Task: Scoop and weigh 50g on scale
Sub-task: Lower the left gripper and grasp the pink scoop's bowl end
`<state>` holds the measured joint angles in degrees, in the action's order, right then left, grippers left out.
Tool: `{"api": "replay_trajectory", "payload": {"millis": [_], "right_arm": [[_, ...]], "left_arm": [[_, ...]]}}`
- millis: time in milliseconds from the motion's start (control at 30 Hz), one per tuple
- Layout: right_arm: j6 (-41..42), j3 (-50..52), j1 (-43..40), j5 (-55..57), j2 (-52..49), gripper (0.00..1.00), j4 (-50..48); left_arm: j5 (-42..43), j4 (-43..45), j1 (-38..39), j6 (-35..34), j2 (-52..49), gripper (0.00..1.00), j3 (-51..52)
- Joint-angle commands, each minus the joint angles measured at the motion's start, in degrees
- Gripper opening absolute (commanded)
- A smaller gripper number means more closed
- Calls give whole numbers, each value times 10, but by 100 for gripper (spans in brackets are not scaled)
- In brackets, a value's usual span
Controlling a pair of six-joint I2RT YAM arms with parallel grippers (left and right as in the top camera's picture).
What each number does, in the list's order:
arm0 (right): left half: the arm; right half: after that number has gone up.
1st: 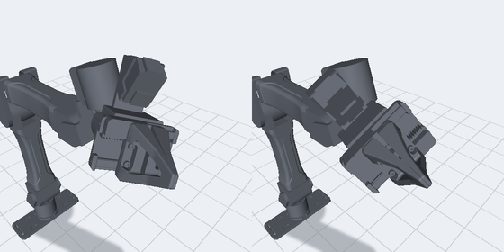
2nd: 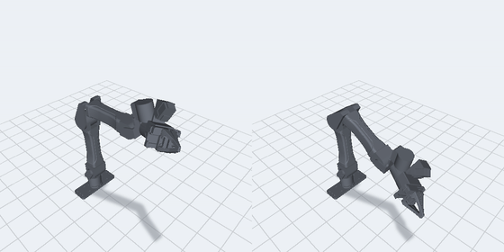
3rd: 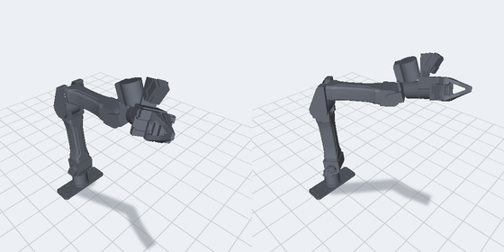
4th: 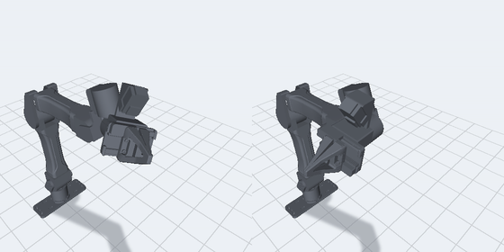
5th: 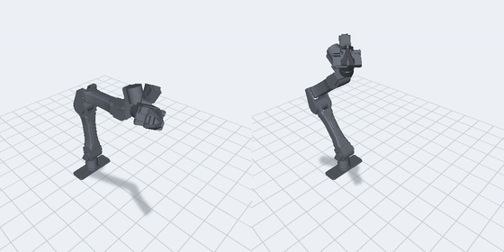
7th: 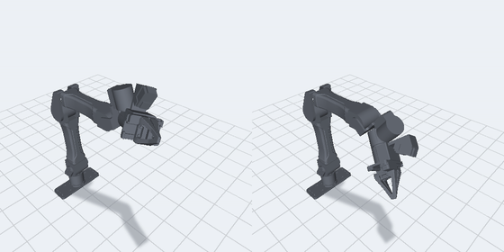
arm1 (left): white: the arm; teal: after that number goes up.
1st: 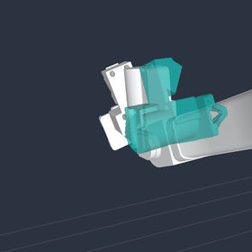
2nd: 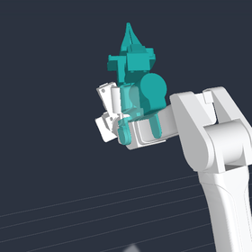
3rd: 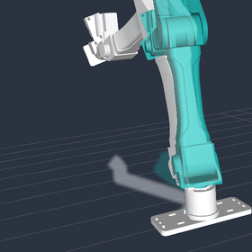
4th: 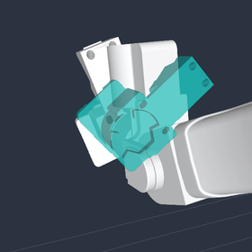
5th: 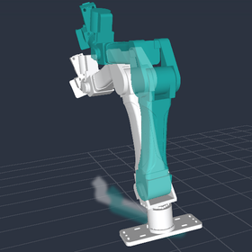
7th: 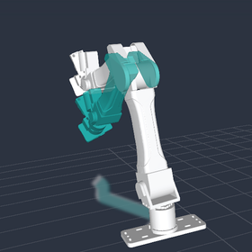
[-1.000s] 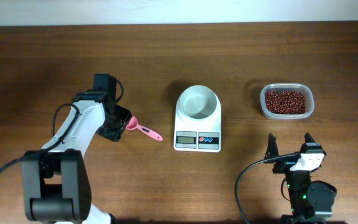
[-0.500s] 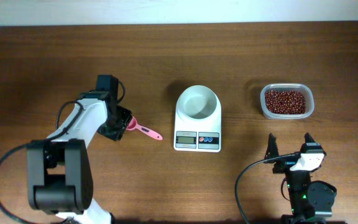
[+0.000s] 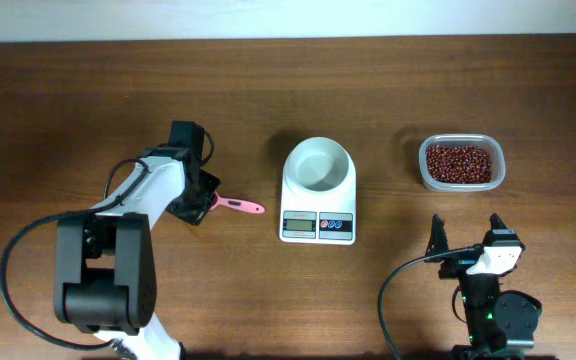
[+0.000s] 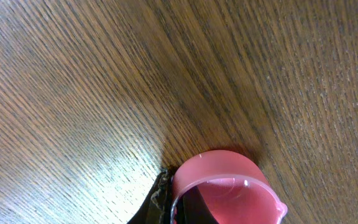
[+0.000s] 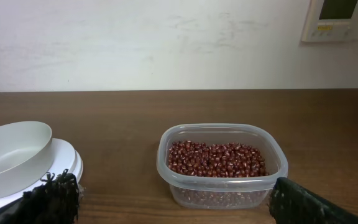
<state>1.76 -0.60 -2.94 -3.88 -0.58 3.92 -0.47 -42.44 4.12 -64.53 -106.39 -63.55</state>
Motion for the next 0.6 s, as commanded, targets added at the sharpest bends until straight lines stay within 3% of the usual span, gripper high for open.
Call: {"api": "replay_trajectory", "payload": {"millis": [0,567], "right_arm": [[6,3,3,5,3,99,4],[6,3,3,5,3,99,4]], "left_arm": [[-10,0,3,-1,-17,0,7],[12,-3,2,-1,-12,0,7]]}}
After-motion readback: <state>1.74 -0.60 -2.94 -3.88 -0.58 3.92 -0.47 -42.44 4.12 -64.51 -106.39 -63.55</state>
